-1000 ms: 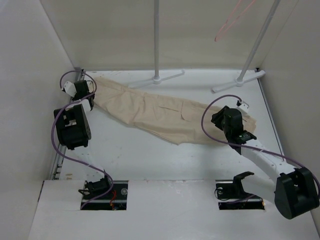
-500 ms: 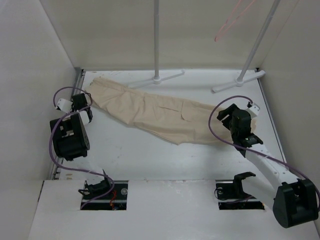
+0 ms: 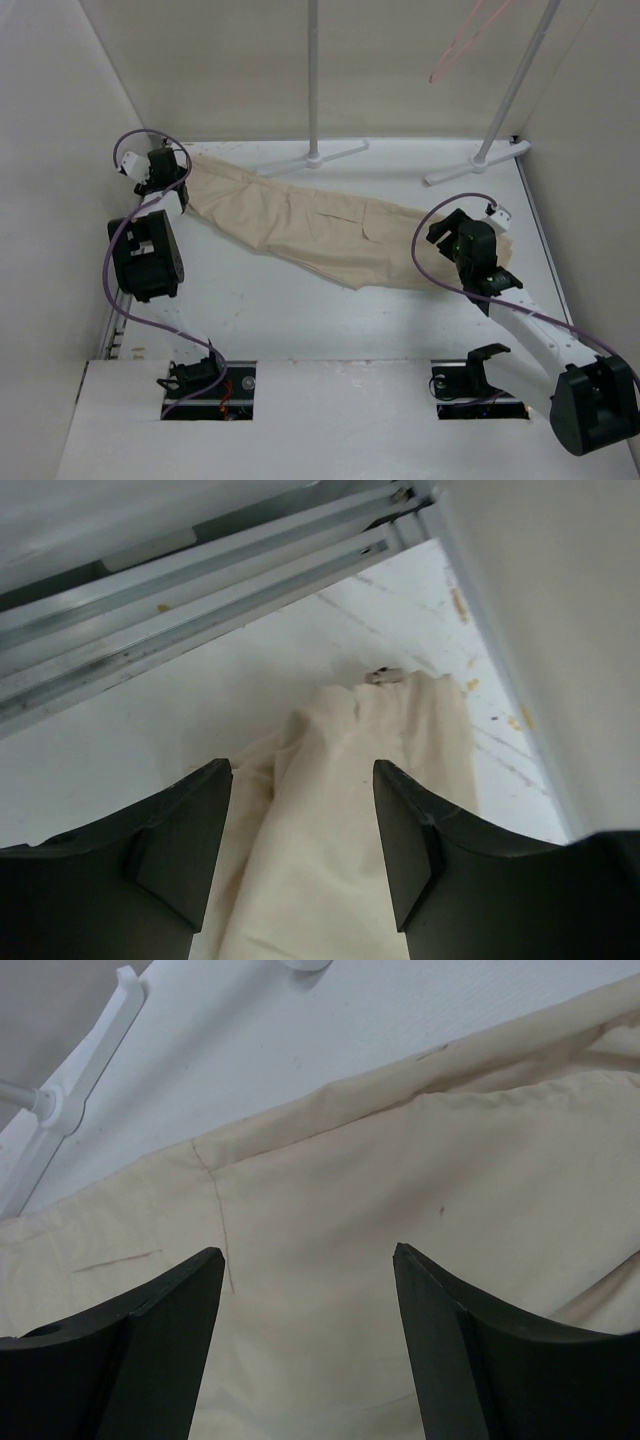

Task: Place the trousers on the hanger
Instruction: Fold the trousers

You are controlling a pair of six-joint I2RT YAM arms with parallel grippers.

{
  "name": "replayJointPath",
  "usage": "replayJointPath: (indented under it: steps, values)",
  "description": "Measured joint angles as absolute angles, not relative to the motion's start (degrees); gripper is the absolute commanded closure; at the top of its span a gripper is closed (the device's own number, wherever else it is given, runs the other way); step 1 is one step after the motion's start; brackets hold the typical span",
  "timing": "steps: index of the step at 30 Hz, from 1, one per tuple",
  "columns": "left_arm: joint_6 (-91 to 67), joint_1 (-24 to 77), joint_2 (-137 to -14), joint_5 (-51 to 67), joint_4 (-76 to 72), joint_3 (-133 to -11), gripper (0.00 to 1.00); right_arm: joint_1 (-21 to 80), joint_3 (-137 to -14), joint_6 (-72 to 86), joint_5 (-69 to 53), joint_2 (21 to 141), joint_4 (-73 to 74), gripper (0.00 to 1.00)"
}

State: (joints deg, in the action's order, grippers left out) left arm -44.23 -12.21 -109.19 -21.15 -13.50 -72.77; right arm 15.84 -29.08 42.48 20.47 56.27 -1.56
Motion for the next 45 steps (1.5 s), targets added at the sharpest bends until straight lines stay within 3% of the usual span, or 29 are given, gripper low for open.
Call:
replayJointPath:
  steps: [4, 10, 17, 19, 22, 27, 31, 34, 38, 39, 41, 45]
  values:
    - [-43.6, -13.1, -114.7, -18.7, -10.8, -76.0, 0.50, 15.8, -29.1, 41.9, 19.9, 56.3, -1.7, 0.25]
    - [-43.3, -13.7, -118.1, -16.6, -9.0, -78.2, 0.89, 15.9, -29.1, 41.8, 18.8, 56.7, -2.2, 0.28]
    - [-43.1, -16.3, -118.1, -16.1, -10.5, -75.3, 0.94, 15.8, -27.4, 41.9, 18.8, 56.0, -2.5, 0.28]
    - [-43.7, -17.4, -118.1, -16.5, -11.1, -72.8, 0.90, 15.4, -27.1, 42.0, 18.7, 54.9, -2.0, 0.26]
    - [-43.9, -18.8, -117.3, -17.3, -12.5, -71.1, 0.76, 13.7, -27.1, 42.4, 18.7, 53.5, -2.0, 0.21]
    - [-44.5, -19.5, -113.2, -20.8, -13.2, -66.7, 0.31, 8.8, -27.1, 43.2, 18.6, 53.3, -1.5, 0.16]
    - [-44.9, -16.7, -105.2, -26.5, -9.8, -60.6, 0.12, 3.2, -26.3, 44.9, 18.8, 53.2, -1.2, 0.18]
    - [-44.9, -10.3, -95.8, -31.5, -9.2, -56.6, 0.10, -0.3, -24.4, 46.8, 19.3, 51.8, 0.5, 0.26]
    - [-44.9, 1.0, -81.8, -36.3, -13.6, -51.5, 0.11, -3.4, -21.8, 49.6, 20.8, 49.4, 3.5, 0.52]
    - [-44.9, 3.7, -79.3, -37.0, -15.1, -50.1, 0.12, -3.9, -21.3, 50.2, 21.0, 49.2, 4.2, 0.54]
    - [-45.2, 9.9, -75.5, -38.1, -18.2, -46.5, 0.13, -4.5, -20.5, 51.7, 21.2, 49.3, 5.5, 0.51]
    - [-45.8, 21.6, -74.0, -37.2, -20.8, -39.4, 0.14, -4.8, -20.2, 53.9, 21.2, 50.6, 7.8, 0.31]
